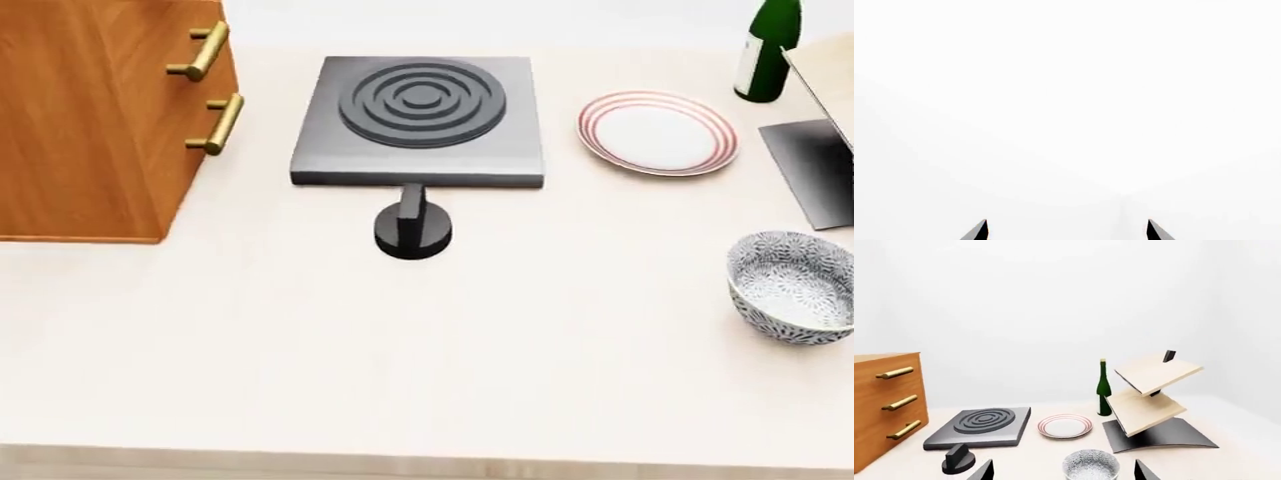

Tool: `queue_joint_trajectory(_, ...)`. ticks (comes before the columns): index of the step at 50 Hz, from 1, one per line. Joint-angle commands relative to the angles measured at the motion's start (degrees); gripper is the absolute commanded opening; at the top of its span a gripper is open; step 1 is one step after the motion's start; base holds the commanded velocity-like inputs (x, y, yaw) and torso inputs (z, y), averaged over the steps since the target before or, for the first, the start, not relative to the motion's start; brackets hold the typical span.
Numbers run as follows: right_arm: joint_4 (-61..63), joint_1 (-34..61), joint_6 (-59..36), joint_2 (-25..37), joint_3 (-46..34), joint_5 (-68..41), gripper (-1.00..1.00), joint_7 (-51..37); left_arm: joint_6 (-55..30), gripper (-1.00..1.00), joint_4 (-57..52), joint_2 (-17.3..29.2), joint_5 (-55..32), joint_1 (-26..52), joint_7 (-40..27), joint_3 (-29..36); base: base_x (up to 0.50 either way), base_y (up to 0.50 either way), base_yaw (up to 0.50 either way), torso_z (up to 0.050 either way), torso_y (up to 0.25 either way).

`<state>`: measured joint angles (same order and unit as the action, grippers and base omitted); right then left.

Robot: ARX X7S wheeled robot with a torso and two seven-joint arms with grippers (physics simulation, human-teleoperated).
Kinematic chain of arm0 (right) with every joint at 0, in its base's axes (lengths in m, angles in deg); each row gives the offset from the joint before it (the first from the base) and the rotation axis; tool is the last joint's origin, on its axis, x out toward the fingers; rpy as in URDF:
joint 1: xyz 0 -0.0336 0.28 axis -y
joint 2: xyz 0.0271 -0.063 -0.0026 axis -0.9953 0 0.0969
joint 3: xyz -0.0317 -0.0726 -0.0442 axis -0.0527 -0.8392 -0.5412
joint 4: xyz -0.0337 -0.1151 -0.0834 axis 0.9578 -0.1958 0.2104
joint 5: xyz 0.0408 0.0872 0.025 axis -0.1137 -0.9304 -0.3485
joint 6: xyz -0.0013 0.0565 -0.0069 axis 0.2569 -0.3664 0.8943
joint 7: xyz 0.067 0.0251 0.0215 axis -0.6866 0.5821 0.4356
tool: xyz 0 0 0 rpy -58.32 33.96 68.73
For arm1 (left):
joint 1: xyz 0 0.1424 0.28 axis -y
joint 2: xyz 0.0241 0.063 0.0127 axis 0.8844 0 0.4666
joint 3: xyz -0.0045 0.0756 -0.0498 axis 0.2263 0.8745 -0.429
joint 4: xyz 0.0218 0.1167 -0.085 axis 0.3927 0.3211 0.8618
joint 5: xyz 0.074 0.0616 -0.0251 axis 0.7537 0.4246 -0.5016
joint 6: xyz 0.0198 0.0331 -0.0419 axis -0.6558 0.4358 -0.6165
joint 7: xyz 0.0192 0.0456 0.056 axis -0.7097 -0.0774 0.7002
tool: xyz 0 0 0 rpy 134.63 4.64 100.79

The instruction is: Put the bowl on the stove.

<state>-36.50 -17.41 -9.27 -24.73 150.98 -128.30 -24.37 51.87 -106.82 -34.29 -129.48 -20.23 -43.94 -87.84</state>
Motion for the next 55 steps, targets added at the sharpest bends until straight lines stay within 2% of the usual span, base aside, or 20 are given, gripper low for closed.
queue_joint_trajectory(1, 0.6, -0.6, 0.6, -1.5, 0.8, 2.3, 1.00, 2.3, -0.1, 1.00, 0.2, -0.9, 0.5, -0.2, 1.1, -1.5, 0.00, 0.50, 0.00, 0.000, 0.000)
queue_joint_trajectory(14, 0.7, -0.8, 0.9, -2.2, -0.3, 4.0, 1.00, 3.3, 0.2, 1.00, 0.1, -0.8, 0.7, -0.9, 2.0, -1.4, 0.00, 0.49, 0.00, 0.000, 0.000)
queue_joint_trajectory(38, 0.9, -1.2, 1.4, -2.7, -0.3, 4.5, 1.00, 4.9, 0.8, 1.00, 0.1, -0.8, 0.9, -1.7, 3.1, -1.0, 0.00, 0.01, 0.00, 0.000, 0.000)
queue_joint_trajectory(55, 0.8, -1.1, 2.1, -3.6, -1.0, 5.9, 1.00, 6.0, 1.1, 1.00, 0.4, -1.1, 1.5, -2.5, 3.9, -0.6, 0.48, 0.00, 0.00, 0.000, 0.000)
